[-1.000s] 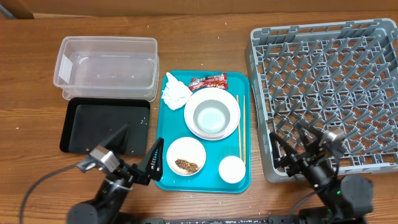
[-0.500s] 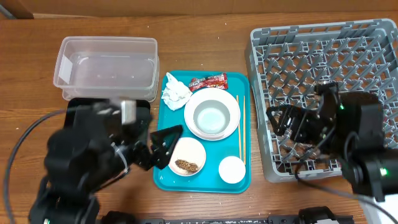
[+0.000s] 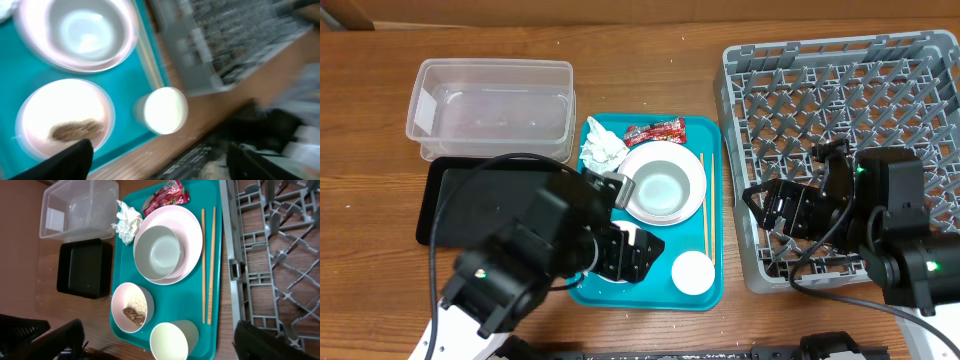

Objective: Sort waste into correct bins and load items into the dishwasher
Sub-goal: 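Reach the left gripper to the pink bowl of rice and grasp its rim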

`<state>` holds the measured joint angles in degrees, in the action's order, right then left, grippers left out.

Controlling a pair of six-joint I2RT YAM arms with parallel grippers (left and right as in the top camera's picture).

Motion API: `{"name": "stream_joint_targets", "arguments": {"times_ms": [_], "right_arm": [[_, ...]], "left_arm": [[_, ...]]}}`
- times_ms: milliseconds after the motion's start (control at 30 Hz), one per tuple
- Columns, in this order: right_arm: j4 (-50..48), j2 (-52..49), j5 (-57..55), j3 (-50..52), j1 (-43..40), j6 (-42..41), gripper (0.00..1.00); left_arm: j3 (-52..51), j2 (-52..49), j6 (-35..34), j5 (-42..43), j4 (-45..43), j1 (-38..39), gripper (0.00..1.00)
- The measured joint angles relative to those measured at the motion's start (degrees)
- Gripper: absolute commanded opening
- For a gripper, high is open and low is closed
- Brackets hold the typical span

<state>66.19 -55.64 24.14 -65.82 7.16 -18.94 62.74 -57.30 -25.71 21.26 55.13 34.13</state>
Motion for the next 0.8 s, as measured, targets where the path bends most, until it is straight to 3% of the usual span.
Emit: {"name": "stream_joint_targets", "arguments": {"times_ms": [100, 400, 500, 600, 800], "right_arm": [[0.7, 0.9, -0.4, 0.0, 0.0, 0.5, 0.86], [0.3, 1.0, -0.6, 0.0, 0.0, 0.8, 0.85], [1.3, 1.0, -0.6, 0.0, 0.0, 0.8, 0.85], [2.4, 1.0, -0.7, 0.0, 0.0, 0.9, 0.85], [3.0, 1.0, -1.6, 0.0, 0.0, 1.0, 0.86]], "left_arm": [[0.0, -1.7, -3.1, -11.9, 2.6, 6.7, 0.73], [0.1, -18.4, -10.6, -29.8, 0.1, 17.2, 0.62], [0.1, -24.9, -12.1, -32.1, -2.1, 18.0, 0.59], [0.1, -30.3, -13.8, -33.4, -3.8, 18.0, 0.49], [0.1, -35.9, -15.6, -33.6, -7.0, 18.0, 0.38]]}}
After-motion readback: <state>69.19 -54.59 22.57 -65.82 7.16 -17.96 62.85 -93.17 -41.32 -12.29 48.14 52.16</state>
